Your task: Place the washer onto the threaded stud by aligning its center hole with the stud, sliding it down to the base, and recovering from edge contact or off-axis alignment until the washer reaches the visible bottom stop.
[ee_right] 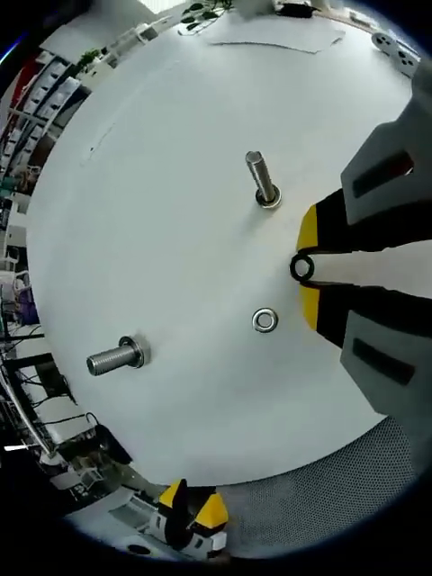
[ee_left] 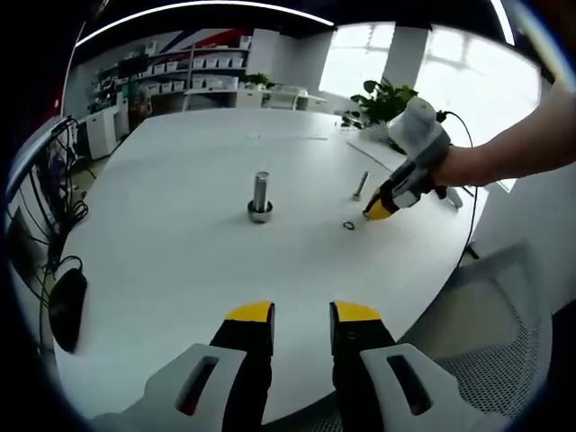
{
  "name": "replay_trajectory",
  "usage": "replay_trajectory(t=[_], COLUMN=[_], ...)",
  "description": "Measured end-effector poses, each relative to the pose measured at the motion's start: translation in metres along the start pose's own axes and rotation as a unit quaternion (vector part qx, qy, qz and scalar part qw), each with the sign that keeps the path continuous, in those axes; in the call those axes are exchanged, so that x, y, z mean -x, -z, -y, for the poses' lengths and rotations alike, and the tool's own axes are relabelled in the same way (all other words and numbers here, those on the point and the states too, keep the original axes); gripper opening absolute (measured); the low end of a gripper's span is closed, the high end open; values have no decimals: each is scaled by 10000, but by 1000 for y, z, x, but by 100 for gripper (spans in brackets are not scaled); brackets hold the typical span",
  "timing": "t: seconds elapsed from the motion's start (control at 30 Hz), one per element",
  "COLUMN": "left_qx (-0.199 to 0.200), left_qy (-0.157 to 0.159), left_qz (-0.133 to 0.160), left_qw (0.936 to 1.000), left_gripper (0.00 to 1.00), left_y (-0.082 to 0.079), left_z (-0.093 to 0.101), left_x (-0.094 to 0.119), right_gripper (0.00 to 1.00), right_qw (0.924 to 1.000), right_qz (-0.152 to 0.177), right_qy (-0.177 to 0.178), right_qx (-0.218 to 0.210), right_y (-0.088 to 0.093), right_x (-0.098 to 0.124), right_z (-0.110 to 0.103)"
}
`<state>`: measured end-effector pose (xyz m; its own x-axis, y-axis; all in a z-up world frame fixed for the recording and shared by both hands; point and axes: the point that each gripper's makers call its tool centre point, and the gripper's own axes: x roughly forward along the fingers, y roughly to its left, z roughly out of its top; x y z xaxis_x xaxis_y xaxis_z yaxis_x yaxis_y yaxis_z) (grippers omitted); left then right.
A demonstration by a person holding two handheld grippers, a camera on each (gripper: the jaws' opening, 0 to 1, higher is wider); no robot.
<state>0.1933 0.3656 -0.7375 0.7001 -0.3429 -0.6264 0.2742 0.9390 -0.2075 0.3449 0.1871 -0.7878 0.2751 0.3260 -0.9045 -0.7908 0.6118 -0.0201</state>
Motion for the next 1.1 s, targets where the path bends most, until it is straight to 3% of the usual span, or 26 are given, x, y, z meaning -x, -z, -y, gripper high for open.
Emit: replay_trajectory(t=[0.23, 0.47, 0.67, 1.1], left_qx=[-3, 49, 32, -74], left_qy=[24, 3, 22, 43], left_qz=[-2, 38, 41, 21], left_qw=[10000, 10000, 10000, 10000], left_gripper=[22, 22, 22, 22], left_y=[0, -1, -1, -1], left_z=[1, -1, 0, 3], left_x=[0, 1, 0, 0], right_gripper=[14, 14, 14, 14], right_qw=[9985, 9970, 9965, 9937], right_qz=[276, 430, 513, 905], right_qy=[168, 326, 409, 563], right_qx=[-450, -562, -508, -354], right_y=[-5, -6, -7, -29], right_x=[13, 26, 34, 48], right_z=[18, 35, 39, 48])
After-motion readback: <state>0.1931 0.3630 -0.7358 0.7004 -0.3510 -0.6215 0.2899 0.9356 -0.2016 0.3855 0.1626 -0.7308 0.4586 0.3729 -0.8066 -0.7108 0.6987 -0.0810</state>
